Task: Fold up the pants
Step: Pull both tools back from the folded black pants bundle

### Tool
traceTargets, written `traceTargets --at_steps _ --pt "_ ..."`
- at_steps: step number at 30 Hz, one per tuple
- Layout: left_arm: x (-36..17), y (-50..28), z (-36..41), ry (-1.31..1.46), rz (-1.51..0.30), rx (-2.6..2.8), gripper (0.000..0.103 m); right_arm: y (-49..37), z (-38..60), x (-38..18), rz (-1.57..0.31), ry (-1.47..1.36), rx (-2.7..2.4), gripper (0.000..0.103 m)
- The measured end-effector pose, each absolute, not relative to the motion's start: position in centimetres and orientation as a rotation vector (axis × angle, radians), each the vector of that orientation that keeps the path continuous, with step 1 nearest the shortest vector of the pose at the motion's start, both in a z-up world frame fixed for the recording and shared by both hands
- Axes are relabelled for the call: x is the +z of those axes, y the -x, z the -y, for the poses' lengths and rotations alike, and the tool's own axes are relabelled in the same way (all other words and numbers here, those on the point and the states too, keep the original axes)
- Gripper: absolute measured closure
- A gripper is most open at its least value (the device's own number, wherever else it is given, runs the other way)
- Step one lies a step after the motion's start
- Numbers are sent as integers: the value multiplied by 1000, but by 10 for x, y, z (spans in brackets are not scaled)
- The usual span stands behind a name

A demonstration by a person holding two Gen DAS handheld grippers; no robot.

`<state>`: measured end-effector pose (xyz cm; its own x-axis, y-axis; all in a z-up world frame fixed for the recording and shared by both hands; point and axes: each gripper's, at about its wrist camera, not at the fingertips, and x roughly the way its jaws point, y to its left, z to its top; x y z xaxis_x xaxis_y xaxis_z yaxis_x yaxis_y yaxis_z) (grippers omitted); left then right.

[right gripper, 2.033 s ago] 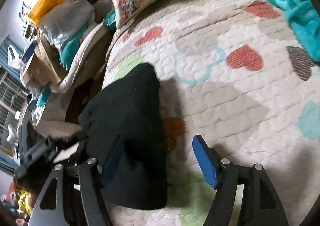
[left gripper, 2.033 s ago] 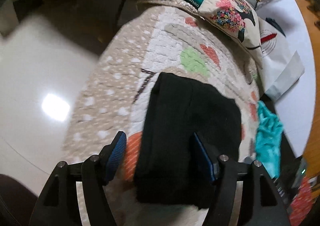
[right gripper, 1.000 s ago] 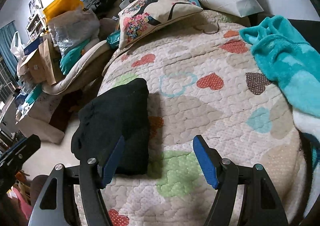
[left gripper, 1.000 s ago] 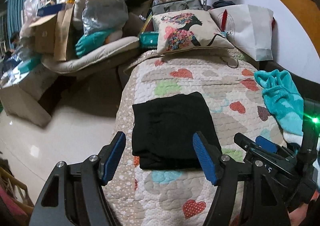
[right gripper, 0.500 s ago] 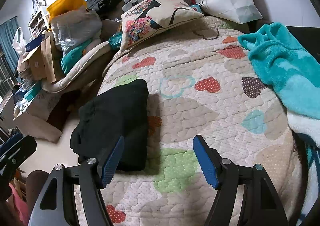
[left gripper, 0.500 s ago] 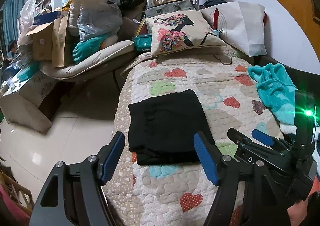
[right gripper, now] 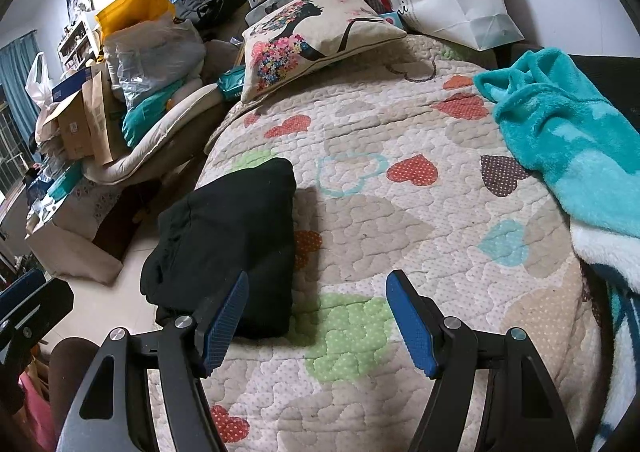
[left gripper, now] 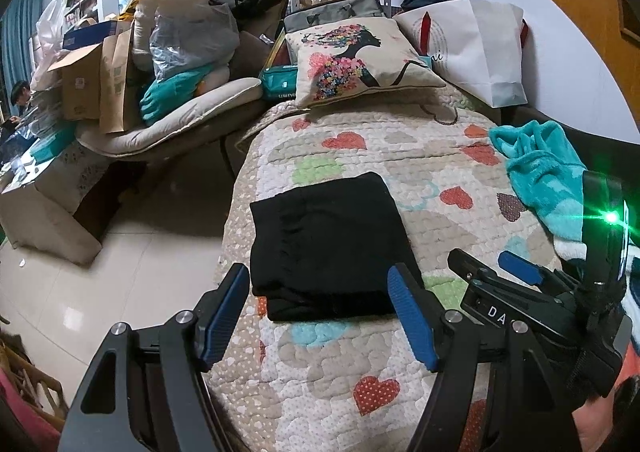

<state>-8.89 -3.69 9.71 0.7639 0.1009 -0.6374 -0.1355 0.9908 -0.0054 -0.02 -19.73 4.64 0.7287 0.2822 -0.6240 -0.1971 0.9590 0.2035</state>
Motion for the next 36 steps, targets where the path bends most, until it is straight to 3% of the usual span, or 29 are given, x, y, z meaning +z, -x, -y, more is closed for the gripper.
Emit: traceTargets --at_steps 27,36 --pt "45 61 -2 209 -857 114 32 -14 193 23 -774 -79 254 27" --pt "20 22 -72 496 -889 60 32 -34 190 41 -778 -94 283 26"
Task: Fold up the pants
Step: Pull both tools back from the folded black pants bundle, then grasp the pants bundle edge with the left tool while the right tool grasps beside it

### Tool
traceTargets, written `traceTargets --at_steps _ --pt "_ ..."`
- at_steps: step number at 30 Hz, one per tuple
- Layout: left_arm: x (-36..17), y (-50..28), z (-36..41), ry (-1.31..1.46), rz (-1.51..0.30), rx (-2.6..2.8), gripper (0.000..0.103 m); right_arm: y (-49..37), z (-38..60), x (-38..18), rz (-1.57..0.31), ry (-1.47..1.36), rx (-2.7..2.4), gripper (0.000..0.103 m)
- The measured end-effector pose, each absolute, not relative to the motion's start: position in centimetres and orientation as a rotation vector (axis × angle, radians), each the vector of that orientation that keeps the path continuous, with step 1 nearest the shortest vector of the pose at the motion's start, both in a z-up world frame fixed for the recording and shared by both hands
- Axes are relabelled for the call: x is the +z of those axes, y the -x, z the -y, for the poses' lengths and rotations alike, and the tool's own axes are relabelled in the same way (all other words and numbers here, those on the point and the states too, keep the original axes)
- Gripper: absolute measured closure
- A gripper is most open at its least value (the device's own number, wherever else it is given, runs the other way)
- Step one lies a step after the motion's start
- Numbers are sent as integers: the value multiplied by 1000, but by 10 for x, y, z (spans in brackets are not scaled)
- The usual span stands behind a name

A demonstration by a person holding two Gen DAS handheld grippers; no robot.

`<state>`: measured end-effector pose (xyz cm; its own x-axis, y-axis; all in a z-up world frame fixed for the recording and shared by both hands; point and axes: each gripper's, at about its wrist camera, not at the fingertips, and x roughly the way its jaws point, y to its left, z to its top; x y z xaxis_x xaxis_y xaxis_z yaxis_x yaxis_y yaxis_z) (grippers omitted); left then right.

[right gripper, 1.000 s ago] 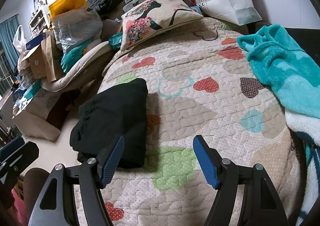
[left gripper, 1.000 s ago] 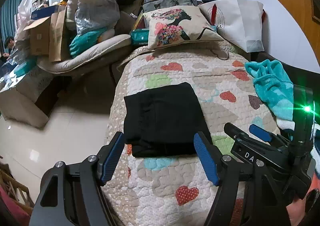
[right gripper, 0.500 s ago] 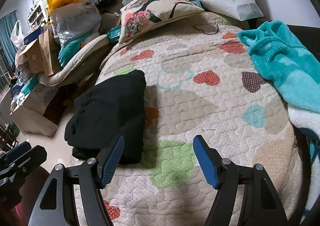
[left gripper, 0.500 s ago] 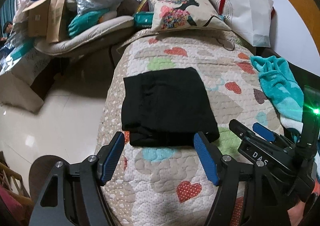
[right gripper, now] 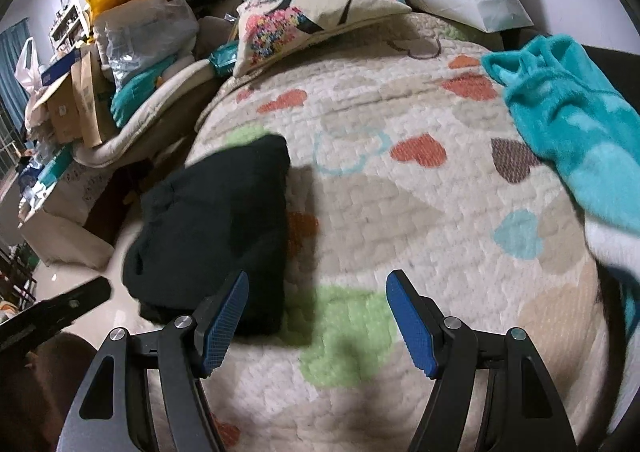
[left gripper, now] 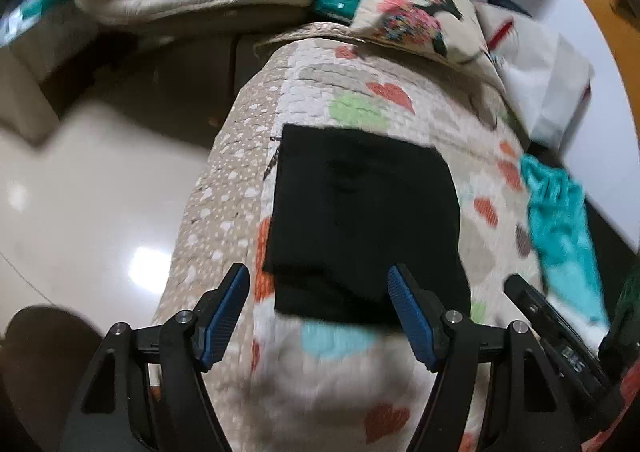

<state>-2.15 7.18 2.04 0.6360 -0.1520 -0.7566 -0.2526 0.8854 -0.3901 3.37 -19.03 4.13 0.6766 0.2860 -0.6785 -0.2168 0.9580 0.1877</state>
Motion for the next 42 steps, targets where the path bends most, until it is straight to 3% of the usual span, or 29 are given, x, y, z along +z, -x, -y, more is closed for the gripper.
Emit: traceTargets --at_steps 6,12,17,23,27,30,33,37,42 --pt "7 -33 -92 553 -904 3 32 -79 171 60 -869 -101 362 23" --pt "-25 -85 -108 658 -1012 15 32 -134 153 37 -969 -124 395 23" --pt "-39 -88 -112 710 -962 -90 30 -164 149 12 -1028 -198 456 23" --pt "-51 -89 -111 857 -928 -207 13 -181 147 -8 -1056 -345 582 23" --pt "-44 -88 -77 685 -940 -198 9 -182 134 -22 -1082 -388 644 22" --pt "-38 -84 -59 601 -947 -207 26 -177 125 -19 -1058 -328 651 27" --pt "-35 -85 -65 674 -946 -239 39 -176 129 -14 -1052 -344 649 44" --pt "-32 -90 -70 777 -927 -279 42 -172 134 -2 -1023 -374 661 55" --pt "-18 -104 -61 792 -891 -319 42 -171 141 16 -964 -370 650 57"
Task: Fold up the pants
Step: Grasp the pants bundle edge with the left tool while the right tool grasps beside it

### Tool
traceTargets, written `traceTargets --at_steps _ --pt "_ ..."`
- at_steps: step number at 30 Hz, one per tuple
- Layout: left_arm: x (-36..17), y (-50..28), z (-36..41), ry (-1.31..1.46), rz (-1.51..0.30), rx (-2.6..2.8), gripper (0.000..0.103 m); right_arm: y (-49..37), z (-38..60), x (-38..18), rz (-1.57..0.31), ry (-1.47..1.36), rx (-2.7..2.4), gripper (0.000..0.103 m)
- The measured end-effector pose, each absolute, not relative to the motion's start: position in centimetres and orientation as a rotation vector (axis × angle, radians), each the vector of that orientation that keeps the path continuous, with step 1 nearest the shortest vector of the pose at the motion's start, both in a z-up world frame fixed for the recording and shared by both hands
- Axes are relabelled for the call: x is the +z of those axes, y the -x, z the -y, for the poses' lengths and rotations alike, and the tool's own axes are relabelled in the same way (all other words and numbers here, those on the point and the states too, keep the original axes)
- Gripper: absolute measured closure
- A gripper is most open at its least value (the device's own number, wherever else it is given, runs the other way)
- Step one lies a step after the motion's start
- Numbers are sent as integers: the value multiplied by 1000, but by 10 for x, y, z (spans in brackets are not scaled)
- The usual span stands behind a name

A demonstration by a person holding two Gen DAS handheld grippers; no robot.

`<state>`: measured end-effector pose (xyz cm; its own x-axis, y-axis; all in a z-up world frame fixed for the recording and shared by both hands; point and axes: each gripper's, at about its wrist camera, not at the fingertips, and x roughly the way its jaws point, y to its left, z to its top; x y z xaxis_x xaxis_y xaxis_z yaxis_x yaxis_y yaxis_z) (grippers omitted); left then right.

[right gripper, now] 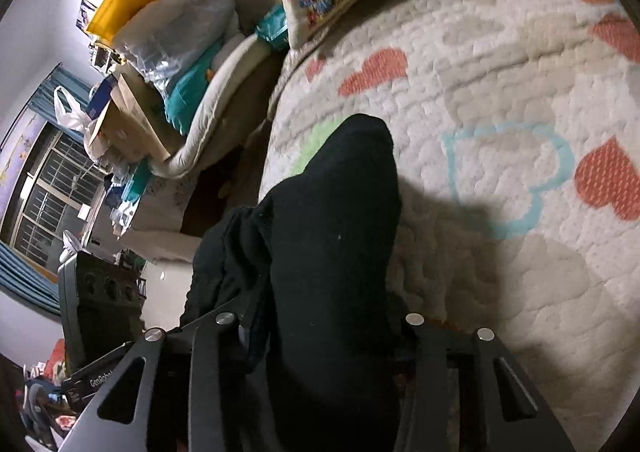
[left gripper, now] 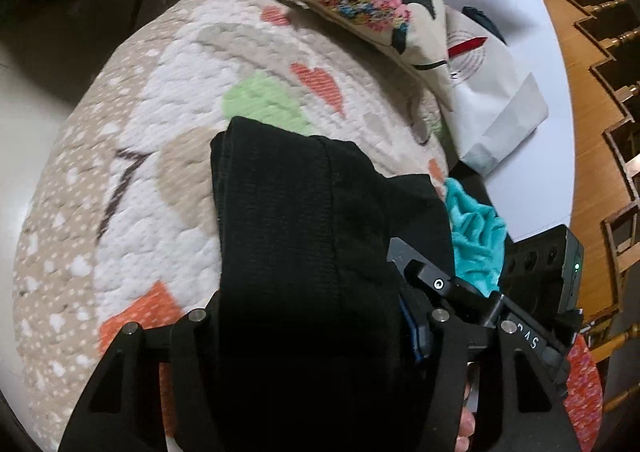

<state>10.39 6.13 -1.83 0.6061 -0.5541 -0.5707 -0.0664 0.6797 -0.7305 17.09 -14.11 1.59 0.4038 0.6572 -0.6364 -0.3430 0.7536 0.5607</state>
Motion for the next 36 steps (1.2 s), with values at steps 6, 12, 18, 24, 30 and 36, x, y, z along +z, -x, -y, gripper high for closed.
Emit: traceTargets --at_steps 6,12,18,24,30,36 --pt "-8 -125 -46 778 -863 -347 42 -186 157 32 -920 -377 615 57" --pt "-5 -153 -33 751 -857 -350 42 -211 162 44 -896 -349 573 57" --pt "-12 -177 -31 757 -875 -344 42 -235 165 43 -893 -325 541 58" --pt "-25 -185 -34 752 -916 -293 41 -244 165 27 -904 -294 501 58" --pt "-22 -184 -52 801 -895 -260 41 -244 170 16 -901 -236 403 46" --pt "-18 -182 -69 780 -880 -170 41 -243 184 11 -906 -263 338 33"
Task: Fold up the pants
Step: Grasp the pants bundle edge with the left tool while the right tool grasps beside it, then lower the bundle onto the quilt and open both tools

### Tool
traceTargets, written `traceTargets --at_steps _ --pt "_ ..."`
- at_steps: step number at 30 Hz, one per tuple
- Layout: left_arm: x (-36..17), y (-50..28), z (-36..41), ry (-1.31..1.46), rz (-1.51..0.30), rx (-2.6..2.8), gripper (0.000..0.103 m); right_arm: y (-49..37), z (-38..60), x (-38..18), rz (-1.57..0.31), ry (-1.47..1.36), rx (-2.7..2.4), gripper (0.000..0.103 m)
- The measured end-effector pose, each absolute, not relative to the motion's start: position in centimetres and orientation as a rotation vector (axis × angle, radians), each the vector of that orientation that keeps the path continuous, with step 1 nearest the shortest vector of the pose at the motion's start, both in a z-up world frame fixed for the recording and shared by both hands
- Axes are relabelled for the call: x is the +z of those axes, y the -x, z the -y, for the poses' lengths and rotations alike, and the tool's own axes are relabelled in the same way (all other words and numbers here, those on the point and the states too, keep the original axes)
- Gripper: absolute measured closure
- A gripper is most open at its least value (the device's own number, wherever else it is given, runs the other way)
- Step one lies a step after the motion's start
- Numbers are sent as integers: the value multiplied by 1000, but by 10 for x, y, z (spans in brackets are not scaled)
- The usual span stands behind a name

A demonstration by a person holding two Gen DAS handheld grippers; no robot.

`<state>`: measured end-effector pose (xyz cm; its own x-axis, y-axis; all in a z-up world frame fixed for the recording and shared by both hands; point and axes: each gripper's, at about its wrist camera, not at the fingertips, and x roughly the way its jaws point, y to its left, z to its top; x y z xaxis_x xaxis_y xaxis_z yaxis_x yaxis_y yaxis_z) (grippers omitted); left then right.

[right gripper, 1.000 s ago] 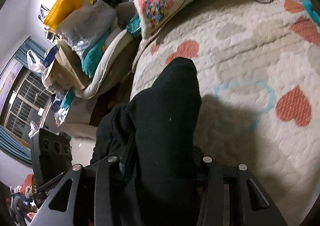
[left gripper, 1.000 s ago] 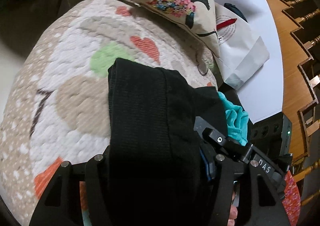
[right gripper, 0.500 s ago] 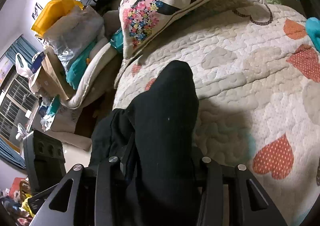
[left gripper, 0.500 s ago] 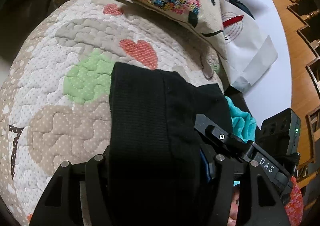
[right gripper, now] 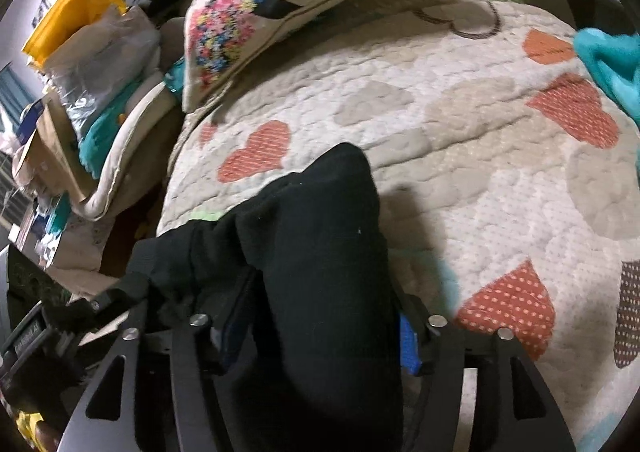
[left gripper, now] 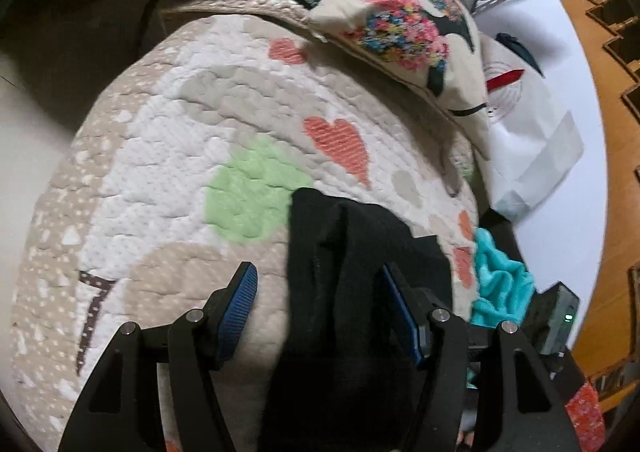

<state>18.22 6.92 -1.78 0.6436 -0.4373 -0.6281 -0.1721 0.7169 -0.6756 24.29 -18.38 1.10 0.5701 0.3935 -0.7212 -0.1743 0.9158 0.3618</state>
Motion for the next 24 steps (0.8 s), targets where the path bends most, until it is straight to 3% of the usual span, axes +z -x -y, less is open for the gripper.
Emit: traceTargets --at_steps 7,24 --pt "-28 -185 -67 733 -913 -112 36 -238 191 10 -917 -307 329 27" --pt "-17 -167 -88 840 -912 -141 34 -190 200 30 -841 -232 245 24"
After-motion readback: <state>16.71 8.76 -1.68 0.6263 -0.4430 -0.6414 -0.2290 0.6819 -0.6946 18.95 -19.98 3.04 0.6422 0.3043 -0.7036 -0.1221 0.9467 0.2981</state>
